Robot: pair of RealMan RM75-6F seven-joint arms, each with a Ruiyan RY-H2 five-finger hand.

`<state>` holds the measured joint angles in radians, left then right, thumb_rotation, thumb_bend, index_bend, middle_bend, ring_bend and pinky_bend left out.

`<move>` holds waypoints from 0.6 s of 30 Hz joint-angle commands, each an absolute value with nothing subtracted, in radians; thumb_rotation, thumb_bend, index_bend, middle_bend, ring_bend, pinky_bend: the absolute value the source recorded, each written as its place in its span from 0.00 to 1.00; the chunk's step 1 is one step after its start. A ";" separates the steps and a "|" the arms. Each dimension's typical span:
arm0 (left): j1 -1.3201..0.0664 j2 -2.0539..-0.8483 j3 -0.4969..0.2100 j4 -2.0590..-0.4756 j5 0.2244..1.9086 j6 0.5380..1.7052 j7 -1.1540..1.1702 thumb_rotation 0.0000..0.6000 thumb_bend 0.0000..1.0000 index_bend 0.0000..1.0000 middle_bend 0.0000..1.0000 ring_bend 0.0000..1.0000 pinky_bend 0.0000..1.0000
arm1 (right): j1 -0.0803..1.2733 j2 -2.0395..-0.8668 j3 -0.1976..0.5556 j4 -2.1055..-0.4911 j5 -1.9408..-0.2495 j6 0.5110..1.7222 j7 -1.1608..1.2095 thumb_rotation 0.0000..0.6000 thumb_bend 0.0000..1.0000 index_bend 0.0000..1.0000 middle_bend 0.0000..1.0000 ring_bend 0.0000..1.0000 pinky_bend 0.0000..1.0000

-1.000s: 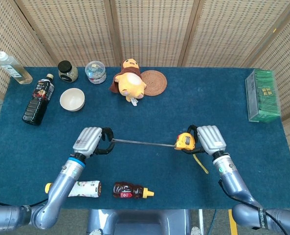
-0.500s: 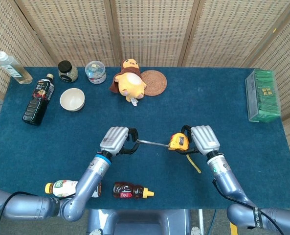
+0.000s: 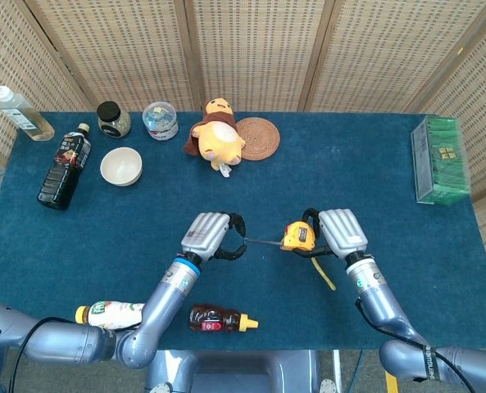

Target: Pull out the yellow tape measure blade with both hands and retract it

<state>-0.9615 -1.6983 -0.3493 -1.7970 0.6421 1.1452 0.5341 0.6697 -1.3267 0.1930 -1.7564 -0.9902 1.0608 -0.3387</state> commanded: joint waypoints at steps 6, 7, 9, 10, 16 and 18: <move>-0.941 -1.655 -0.331 -1.828 0.653 1.153 0.523 0.93 0.29 0.37 0.33 0.25 0.43 | 0.665 -1.319 0.188 -1.748 -0.995 1.059 -0.334 0.63 0.25 0.59 0.63 0.71 0.64; -0.936 -1.648 -0.327 -1.834 0.658 1.154 0.520 0.93 0.29 0.37 0.33 0.24 0.43 | 0.664 -1.318 0.188 -1.748 -0.996 1.059 -0.334 0.63 0.25 0.59 0.63 0.71 0.64; -0.926 -1.632 -0.319 -1.846 0.671 1.161 0.515 0.93 0.29 0.36 0.32 0.24 0.43 | 0.664 -1.317 0.186 -1.744 -0.998 1.057 -0.333 0.63 0.25 0.59 0.63 0.71 0.64; -0.915 -1.617 -0.313 -1.859 0.684 1.170 0.510 0.94 0.29 0.36 0.32 0.24 0.42 | 0.663 -1.316 0.184 -1.741 -0.999 1.055 -0.333 0.63 0.25 0.59 0.63 0.71 0.64; -0.851 -1.524 -0.281 -1.939 0.748 1.213 0.477 0.93 0.29 0.36 0.32 0.23 0.41 | 0.662 -1.311 0.175 -1.727 -1.006 1.045 -0.334 0.63 0.25 0.59 0.63 0.71 0.64; -0.823 -1.486 -0.267 -1.967 0.768 1.232 0.466 0.94 0.29 0.36 0.32 0.23 0.41 | 0.660 -1.310 0.169 -1.719 -1.010 1.040 -0.333 0.63 0.25 0.59 0.63 0.71 0.64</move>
